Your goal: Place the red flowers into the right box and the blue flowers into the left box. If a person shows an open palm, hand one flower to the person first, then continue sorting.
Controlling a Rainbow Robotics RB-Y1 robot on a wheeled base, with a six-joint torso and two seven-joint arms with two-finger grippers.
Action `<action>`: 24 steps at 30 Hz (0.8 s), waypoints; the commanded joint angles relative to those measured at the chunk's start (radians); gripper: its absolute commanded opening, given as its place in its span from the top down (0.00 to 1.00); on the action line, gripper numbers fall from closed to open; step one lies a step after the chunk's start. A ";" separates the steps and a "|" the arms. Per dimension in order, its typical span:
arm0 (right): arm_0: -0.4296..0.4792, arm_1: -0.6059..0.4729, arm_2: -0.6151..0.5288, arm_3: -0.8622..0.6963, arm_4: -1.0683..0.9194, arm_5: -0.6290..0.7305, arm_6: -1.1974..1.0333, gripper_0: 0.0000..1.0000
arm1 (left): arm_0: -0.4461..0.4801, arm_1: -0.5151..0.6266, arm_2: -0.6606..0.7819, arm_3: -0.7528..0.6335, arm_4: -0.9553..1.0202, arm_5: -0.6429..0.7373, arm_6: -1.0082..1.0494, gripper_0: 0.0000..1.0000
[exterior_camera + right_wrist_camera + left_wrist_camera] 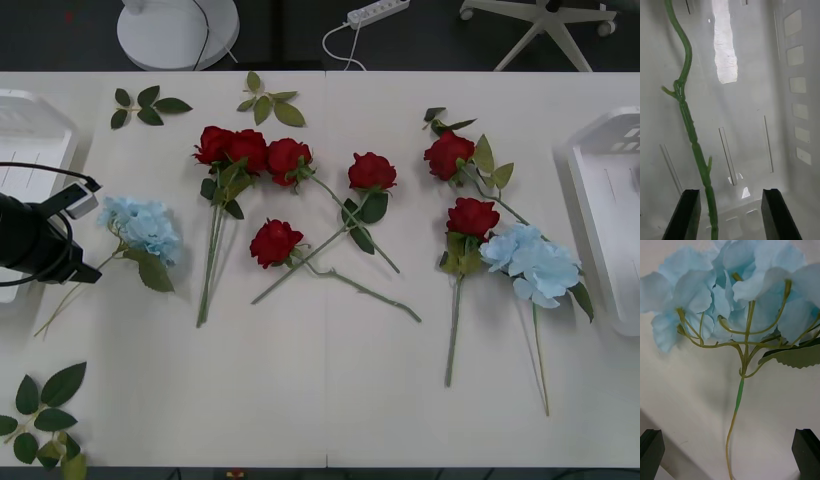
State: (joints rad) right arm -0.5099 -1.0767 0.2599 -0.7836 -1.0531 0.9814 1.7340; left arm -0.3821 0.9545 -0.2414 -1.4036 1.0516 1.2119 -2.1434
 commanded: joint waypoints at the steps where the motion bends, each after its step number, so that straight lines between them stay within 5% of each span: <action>1: -0.028 -0.014 -0.024 -0.023 -0.008 0.023 0.039 0.22 | -0.081 -0.036 -0.012 0.080 -0.021 -0.041 -0.181 0.00; 10: -0.028 -0.097 -0.130 -0.244 -0.216 0.335 -0.004 0.03 | -0.123 -0.074 -0.131 0.130 -0.035 -0.150 -0.208 0.00; 16: -0.028 -0.120 -0.212 -0.393 -0.395 0.433 -0.111 0.00 | -0.123 -0.080 -0.171 0.143 -0.048 -0.150 -0.214 0.00; 24: 0.011 -0.126 -0.220 -0.703 -0.372 0.493 -0.310 0.00 | -0.123 -0.126 -0.190 0.219 -0.065 -0.209 -0.217 0.00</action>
State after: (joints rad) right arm -0.5090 -1.1447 0.0602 -1.3805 -1.4395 1.4623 1.4957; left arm -0.4667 0.8670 -0.4217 -1.2270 0.9990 1.0331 -2.3664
